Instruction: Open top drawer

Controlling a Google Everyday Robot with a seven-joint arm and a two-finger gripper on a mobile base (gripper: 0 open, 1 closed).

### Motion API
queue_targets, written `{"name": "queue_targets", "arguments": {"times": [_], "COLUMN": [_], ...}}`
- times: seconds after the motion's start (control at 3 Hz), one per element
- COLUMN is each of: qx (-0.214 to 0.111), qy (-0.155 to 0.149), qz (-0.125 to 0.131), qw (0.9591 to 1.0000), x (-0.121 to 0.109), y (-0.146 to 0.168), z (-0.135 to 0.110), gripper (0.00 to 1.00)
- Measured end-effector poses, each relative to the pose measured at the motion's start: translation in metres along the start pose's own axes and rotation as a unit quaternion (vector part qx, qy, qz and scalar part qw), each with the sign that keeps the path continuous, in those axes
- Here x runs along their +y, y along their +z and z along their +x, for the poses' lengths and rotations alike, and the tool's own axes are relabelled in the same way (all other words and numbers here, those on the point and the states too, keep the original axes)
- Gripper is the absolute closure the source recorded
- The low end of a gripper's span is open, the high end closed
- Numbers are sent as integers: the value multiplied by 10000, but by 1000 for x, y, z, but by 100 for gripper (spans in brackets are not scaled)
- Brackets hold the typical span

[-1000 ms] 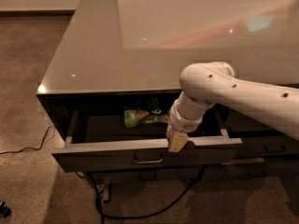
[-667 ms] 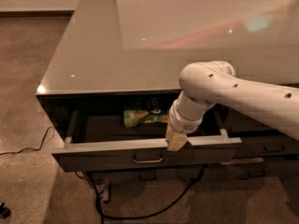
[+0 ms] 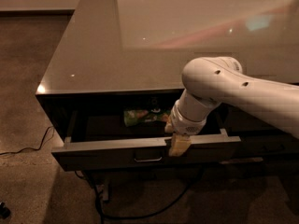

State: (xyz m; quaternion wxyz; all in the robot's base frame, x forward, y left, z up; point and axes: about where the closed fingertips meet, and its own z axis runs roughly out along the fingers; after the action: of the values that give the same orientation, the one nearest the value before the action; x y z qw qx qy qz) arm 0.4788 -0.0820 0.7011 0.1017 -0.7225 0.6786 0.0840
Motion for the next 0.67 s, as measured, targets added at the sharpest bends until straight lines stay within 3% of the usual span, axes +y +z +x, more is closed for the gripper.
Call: {"name": "queue_targets", "arguments": {"times": [0.33,0.67], "qx": [0,-53], "qy": [-1,-180], "qz": [0,75], "qw": [10000,9998], "x": [0,-13], "y": [0,-4], "z": [0,-6], "gripper": [0,0]}}
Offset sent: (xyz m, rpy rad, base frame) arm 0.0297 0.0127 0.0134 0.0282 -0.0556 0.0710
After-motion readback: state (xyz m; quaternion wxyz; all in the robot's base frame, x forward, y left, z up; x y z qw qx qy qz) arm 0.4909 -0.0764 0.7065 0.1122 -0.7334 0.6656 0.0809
